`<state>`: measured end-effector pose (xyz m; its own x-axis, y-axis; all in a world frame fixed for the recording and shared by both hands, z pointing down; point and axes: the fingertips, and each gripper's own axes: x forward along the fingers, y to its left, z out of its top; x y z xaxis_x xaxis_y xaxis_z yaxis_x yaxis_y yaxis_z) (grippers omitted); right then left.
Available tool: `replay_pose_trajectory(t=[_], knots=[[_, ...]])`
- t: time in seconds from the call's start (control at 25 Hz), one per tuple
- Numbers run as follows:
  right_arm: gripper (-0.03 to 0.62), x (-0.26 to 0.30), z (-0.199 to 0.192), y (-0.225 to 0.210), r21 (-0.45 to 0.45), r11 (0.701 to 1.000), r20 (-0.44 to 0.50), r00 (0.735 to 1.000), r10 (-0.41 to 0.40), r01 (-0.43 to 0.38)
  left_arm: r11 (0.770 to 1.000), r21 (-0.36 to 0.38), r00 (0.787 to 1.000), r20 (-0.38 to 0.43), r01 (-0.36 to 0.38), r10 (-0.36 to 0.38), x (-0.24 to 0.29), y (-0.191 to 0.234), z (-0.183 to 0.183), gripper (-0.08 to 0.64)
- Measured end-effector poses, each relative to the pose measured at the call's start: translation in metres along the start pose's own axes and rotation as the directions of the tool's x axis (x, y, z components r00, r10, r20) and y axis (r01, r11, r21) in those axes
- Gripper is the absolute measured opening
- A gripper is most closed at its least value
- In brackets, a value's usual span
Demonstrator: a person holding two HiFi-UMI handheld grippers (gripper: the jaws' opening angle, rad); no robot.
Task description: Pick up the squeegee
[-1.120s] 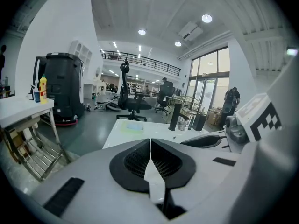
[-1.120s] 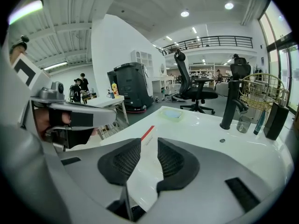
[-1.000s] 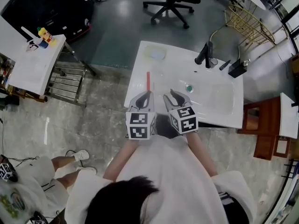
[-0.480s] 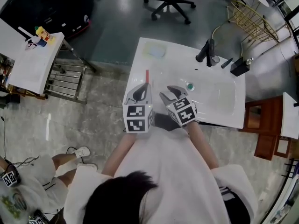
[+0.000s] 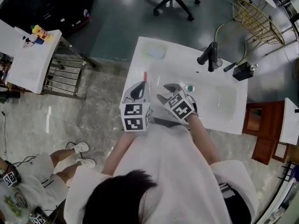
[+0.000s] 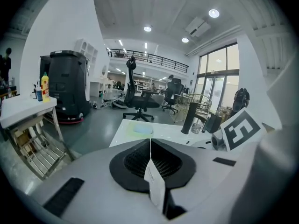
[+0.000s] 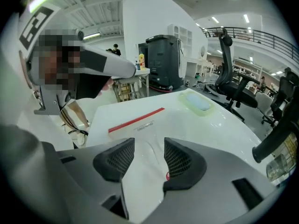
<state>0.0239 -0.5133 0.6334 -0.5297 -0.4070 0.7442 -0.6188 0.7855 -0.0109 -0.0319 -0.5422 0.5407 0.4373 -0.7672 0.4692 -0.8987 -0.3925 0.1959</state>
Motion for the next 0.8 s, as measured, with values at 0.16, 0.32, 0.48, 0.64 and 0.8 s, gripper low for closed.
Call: replay_pose_trajectory(t=[0.16,0.32,0.48,0.64,0.8], knots=[[0.19,0.012,-0.01,0.002,-0.096,0.992,-0.099,0.992,0.077,-0.086,1.0,-0.016,1.0,-0.017,-0.008,0.008,0.012,0.003,-0.001,0.026],[0.19,0.021,-0.015,-0.006,-0.145,0.984,-0.124,0.989,0.083,-0.1,1.0,-0.023,0.999,-0.031,-0.021,0.021,0.022,0.005,-0.003,0.026],[0.19,0.031,-0.015,-0.01,-0.196,0.972,-0.147,0.983,0.106,-0.134,0.999,-0.021,0.998,-0.045,-0.035,0.034,0.028,0.009,-0.004,0.026],[0.19,0.042,-0.019,-0.012,-0.25,0.953,-0.187,0.974,0.127,-0.172,0.999,-0.011,0.997,-0.057,-0.045,0.044,0.033,0.013,-0.003,0.026],[0.19,0.049,-0.021,-0.013,-0.276,0.942,-0.202,0.969,0.14,-0.193,0.999,0.006,0.996,-0.074,-0.048,0.049,0.036,0.015,-0.005,0.026]])
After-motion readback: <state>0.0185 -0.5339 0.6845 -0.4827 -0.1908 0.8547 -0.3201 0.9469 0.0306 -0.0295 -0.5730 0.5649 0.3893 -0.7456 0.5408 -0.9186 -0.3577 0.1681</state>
